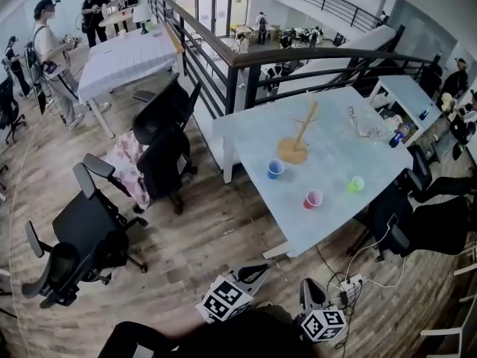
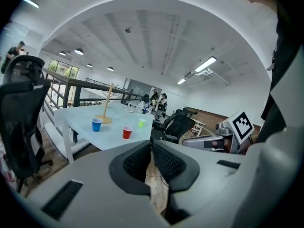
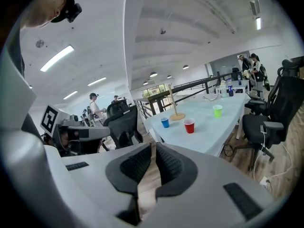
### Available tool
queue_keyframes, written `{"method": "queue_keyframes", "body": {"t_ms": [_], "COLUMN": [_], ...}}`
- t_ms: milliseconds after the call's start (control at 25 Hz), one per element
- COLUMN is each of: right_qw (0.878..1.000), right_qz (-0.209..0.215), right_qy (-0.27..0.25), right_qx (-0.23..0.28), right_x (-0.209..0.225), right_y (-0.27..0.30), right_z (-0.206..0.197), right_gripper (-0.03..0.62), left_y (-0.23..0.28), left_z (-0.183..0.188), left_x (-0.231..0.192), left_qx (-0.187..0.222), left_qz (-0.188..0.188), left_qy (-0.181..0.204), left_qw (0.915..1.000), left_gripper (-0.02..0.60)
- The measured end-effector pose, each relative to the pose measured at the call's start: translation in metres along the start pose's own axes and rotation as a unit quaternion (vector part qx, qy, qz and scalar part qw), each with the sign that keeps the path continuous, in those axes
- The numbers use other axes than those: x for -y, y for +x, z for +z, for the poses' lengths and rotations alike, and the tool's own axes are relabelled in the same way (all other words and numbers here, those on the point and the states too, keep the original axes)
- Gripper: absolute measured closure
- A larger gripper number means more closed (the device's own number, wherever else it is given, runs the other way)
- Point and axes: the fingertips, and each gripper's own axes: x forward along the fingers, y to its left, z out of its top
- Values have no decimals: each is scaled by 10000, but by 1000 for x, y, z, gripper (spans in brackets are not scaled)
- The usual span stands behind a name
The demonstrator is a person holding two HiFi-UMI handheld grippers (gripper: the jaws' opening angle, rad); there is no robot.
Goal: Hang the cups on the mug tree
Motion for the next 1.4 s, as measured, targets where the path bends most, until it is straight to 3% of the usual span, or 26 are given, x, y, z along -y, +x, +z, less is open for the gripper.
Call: {"method": "queue_keyframes", "body": {"t_ms": [160,440,680,960,1280,1400], "right_qw": [9999,9991,9980,9968,9918,9904], "right_qz": [31,408,578,541,629,692], "right_qy": [58,1,-258,-499,-871,-877], "right_qx": [-115,-62,48,-319,-694,-814], "right_x": [7,32,85,154,209,225], "right_y": [25,83,126,177,226,238], "right_z": [5,41,90,118,120,113], "right_gripper": [545,545,545,544,538,479], "left_y": [13,39,91,146,188,199], "left_z": [6,36,81,111,135,136], "left_x": [-18,-61,-76,-94,-104,-105], "left_qx": [47,152,225,115,107,85], "left_qz": [59,515,777,1044,1356,1376], "left_qy": [100,-56,123,129,106,46], "left_qw": [9999,9985,9966,9944,9907,9904], "left_gripper": [549,548,548,548,548,548]}}
